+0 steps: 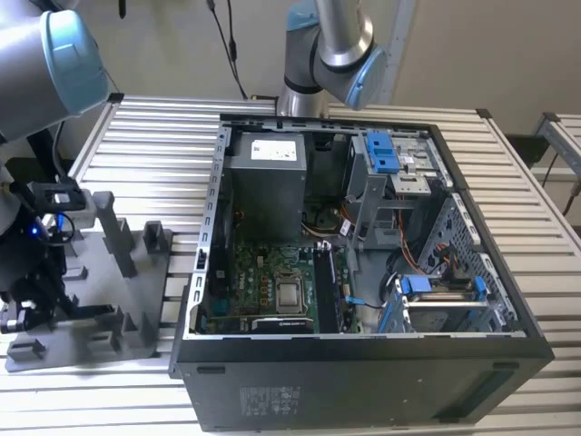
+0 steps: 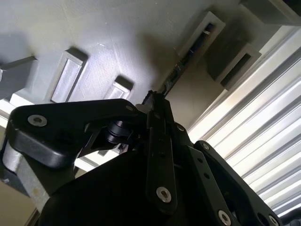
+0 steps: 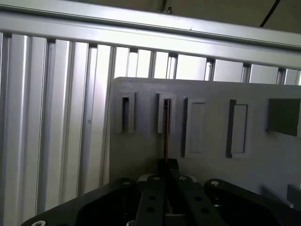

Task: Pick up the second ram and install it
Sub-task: 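Pick up the second ram and move it above second insertion slot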

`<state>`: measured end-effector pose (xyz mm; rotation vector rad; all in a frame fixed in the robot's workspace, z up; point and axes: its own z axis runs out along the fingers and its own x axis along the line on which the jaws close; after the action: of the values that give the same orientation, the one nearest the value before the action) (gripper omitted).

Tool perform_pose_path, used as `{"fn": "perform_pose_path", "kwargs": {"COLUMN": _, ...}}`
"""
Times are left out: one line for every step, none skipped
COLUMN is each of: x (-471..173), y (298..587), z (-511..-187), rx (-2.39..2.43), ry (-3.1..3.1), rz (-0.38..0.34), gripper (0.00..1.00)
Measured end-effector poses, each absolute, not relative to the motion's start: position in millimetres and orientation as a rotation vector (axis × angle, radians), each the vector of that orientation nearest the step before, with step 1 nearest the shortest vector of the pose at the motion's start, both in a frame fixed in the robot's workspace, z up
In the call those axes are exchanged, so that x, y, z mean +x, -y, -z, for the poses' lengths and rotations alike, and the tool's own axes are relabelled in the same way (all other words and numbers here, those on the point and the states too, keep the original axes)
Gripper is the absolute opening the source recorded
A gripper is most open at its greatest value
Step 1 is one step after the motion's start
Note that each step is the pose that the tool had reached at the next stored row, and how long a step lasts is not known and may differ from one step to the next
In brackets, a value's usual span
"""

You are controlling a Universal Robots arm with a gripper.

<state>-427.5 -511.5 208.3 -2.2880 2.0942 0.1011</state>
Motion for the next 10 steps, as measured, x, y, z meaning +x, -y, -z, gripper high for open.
{"fn": "perform_pose_path", "kwargs": {"x": -428, "y": 512, "z": -209, "rx": -2.287, "ry": -2.095, "rz": -0.101, "gripper": 0.14}}
{"fn": "perform_pose_path", "kwargs": {"x": -428, "y": 512, "z": -211, "rx": -2.286, "ry": -2.096, "rz": -0.101, "gripper": 0.14}}
{"fn": "perform_pose_path", "kwargs": {"x": -428, "y": 511, "z": -214, "rx": -2.286, "ry": -2.096, "rz": -0.101, "gripper": 0.14}}
{"fn": "perform_pose_path", "kwargs": {"x": -428, "y": 512, "z": -216, "rx": -2.285, "ry": -2.097, "rz": -0.101, "gripper": 0.14}}
{"fn": "perform_pose_path", "kwargs": {"x": -428, "y": 512, "z": -217, "rx": -2.285, "ry": -2.097, "rz": -0.101, "gripper": 0.14}}
{"fn": "perform_pose_path", "kwargs": {"x": -428, "y": 511, "z": -219, "rx": -2.284, "ry": -2.097, "rz": -0.101, "gripper": 0.14}}
{"fn": "perform_pose_path", "kwargs": {"x": -427, "y": 512, "z": -221, "rx": -2.284, "ry": -2.098, "rz": -0.101, "gripper": 0.14}}
{"fn": "perform_pose_path", "kwargs": {"x": -427, "y": 512, "z": -223, "rx": -2.284, "ry": -2.098, "rz": -0.101, "gripper": 0.14}}
{"fn": "perform_pose_path", "kwargs": {"x": -427, "y": 512, "z": -224, "rx": -2.283, "ry": -2.099, "rz": -0.101, "gripper": 0.14}}
{"fn": "perform_pose_path", "kwargs": {"x": -427, "y": 512, "z": -226, "rx": -2.283, "ry": -2.099, "rz": -0.101, "gripper": 0.14}}
